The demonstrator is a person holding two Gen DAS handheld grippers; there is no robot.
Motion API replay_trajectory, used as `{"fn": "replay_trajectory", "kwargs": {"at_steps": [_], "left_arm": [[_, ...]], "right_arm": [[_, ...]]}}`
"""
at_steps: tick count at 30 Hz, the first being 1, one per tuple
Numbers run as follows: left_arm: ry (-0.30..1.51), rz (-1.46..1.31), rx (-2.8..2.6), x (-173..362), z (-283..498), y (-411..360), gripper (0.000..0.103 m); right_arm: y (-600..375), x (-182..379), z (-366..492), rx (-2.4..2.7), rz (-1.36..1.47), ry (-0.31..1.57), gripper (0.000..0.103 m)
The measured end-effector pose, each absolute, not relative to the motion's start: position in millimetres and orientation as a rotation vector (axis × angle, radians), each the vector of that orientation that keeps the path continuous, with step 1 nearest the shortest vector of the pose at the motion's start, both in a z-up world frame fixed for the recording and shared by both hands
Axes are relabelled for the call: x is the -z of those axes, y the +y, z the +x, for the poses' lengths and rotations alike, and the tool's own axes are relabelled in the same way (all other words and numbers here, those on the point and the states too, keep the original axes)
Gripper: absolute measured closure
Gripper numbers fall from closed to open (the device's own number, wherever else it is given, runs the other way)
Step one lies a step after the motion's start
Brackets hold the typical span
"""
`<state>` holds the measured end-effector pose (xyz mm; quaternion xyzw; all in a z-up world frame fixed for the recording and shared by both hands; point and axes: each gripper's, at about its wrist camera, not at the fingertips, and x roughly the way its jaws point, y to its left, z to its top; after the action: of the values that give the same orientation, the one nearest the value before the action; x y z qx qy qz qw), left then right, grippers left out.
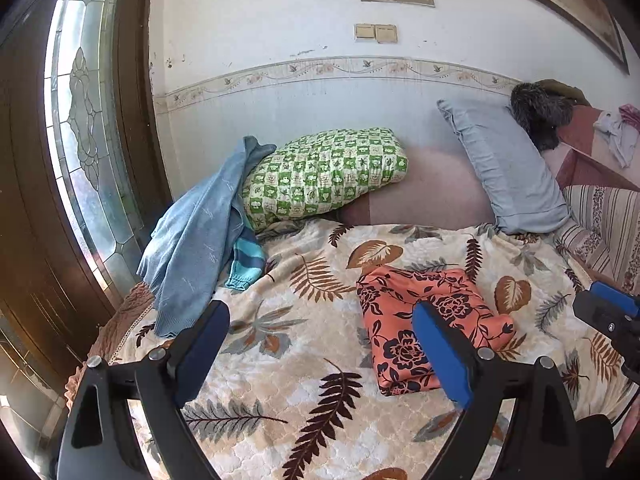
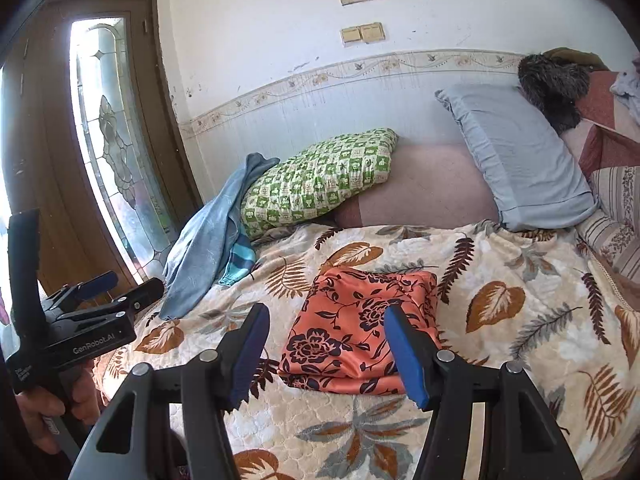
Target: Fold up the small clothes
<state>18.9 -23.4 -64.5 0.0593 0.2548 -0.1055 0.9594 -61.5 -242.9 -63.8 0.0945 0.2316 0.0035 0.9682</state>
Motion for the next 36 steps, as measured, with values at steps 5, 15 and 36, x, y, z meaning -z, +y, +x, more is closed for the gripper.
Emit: {"fn": "replay_trajectory", "kwargs": {"at_steps": [5,15,36], "left_arm": [[0.517,0.119,0.193,62,13,-21,0.010],[0.543,0.117,0.121,67,14,-10,0.010],[0.522,0.124,0.093,58,9,-3,0.010]], "right_arm": [[-237,62,-66,-0.005,0.195,0.464,0.040],[-232,65,-66,0.010,0.196,0.470,0.040],[-230,63,-69,0.027,0.170,0.453,0.040]]}}
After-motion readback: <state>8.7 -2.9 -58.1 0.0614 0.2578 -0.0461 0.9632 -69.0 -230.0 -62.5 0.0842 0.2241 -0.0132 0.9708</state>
